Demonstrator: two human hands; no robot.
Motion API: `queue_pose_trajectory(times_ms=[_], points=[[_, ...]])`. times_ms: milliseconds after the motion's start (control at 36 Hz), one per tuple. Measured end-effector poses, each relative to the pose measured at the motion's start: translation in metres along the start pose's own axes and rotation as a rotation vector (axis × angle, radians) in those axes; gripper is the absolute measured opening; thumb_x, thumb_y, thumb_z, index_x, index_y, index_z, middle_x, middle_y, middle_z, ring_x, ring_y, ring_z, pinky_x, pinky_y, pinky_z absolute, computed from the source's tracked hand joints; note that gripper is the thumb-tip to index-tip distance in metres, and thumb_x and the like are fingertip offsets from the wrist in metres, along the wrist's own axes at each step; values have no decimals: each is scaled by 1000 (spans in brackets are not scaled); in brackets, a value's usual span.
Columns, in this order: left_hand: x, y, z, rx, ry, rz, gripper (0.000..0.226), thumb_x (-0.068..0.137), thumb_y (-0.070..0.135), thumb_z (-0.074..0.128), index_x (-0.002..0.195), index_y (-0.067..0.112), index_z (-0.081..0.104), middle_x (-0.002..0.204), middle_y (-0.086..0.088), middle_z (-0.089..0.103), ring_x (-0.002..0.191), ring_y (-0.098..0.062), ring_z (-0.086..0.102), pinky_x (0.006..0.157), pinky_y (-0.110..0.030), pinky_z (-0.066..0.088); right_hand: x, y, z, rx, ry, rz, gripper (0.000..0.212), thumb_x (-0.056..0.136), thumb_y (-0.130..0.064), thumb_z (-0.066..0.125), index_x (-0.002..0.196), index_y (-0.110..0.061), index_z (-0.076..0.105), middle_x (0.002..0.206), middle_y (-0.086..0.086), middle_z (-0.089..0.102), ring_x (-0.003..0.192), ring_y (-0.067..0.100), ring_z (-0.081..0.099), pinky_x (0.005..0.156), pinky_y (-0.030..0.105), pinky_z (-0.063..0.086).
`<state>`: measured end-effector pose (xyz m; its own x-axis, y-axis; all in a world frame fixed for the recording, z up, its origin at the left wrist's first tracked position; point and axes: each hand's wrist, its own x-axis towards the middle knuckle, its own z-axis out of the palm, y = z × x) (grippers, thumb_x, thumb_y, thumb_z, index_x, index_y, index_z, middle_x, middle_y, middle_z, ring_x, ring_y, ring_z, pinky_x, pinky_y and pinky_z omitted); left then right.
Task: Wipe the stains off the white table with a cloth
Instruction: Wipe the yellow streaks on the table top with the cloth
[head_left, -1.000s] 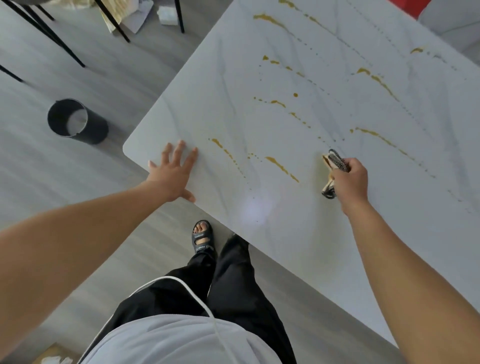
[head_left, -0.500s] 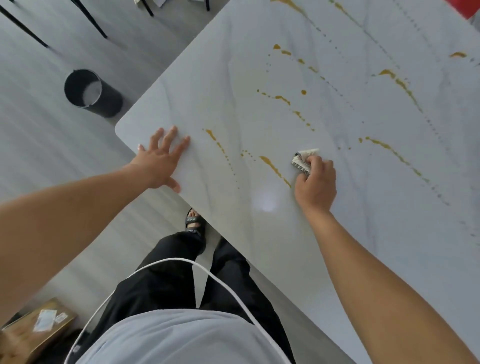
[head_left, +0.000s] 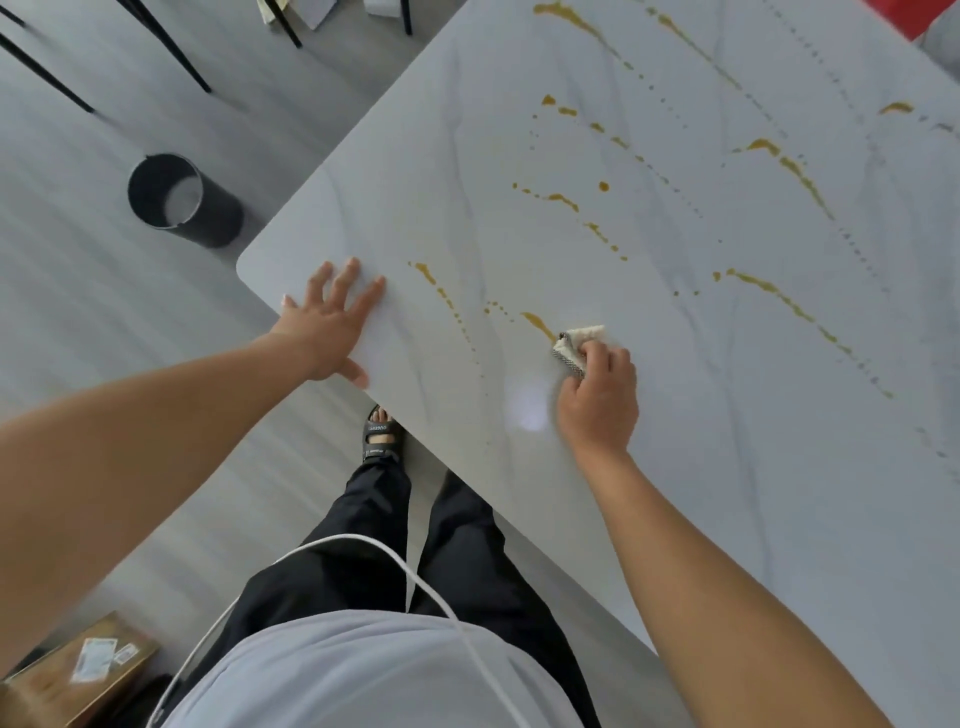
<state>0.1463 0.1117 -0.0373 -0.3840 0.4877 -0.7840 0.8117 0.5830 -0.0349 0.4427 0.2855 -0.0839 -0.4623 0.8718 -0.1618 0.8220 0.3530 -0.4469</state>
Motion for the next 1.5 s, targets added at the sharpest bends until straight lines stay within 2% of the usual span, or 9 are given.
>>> queue_pose_trajectory(times_ms=[167,333,583,722,861,1111,1194,1333,1500], points=[[0,-1,0,-4,17,9,145,69,54,90,157,36,-24,163,-1,-34,153,-36,-24,118,-72,16,-16,6,0,-126,-218,-552,32,72,-20,52,100,-13,66,93,7,57,79,30,57,46,34,49],[-1,-1,0,-9,23,28,146,67,55,90,157,36,-25,163,-1,-34,153,-37,-24,117,-74,16,-2,-1,-3,44,3,135,30,82,-7,54,109,-17,63,113,8,55,106,31,53,68,36,44],[-1,0,2,126,95,51,147,66,70,82,158,29,-26,166,-10,-26,154,-43,-13,120,-69,12,-37,-17,12,-151,-197,-397,28,74,-7,61,100,-13,65,94,7,55,77,32,56,47,29,42],[-2,-12,-1,285,213,100,146,58,94,64,159,30,-20,167,-12,-9,155,-38,1,125,-61,1,-24,-20,7,-25,-154,-44,25,80,-8,55,102,-19,61,106,0,54,98,26,53,63,32,40],[3,-32,-8,258,255,216,140,57,95,64,160,38,-12,166,-4,-3,152,-33,5,122,-52,22,-18,-26,10,95,59,323,33,83,-7,52,113,-20,58,117,5,52,106,30,54,70,33,38],[8,-45,-13,360,220,300,132,64,95,56,158,41,-19,166,-4,-17,153,-33,-7,117,-71,19,-43,-33,15,-120,-142,-241,41,76,-22,35,105,-14,62,97,6,54,84,28,52,53,29,41],[7,-47,-10,379,227,308,128,67,96,51,157,41,-22,168,-3,-19,154,-33,-9,118,-70,19,-37,-26,9,-139,-148,-228,40,77,-24,37,107,-15,63,100,4,54,88,28,53,56,29,41],[8,-47,-6,378,233,314,126,71,93,51,157,39,-23,169,-5,-20,154,-35,-9,118,-69,20,-37,-35,17,-9,-10,178,33,81,-4,53,110,-15,60,111,7,54,105,30,51,67,33,40],[11,-48,-5,389,208,314,125,72,93,49,156,39,-25,168,-4,-24,155,-35,-11,117,-69,20,-64,-49,28,-107,-167,-246,34,76,-21,40,102,-15,61,97,5,56,83,30,55,52,31,46]])
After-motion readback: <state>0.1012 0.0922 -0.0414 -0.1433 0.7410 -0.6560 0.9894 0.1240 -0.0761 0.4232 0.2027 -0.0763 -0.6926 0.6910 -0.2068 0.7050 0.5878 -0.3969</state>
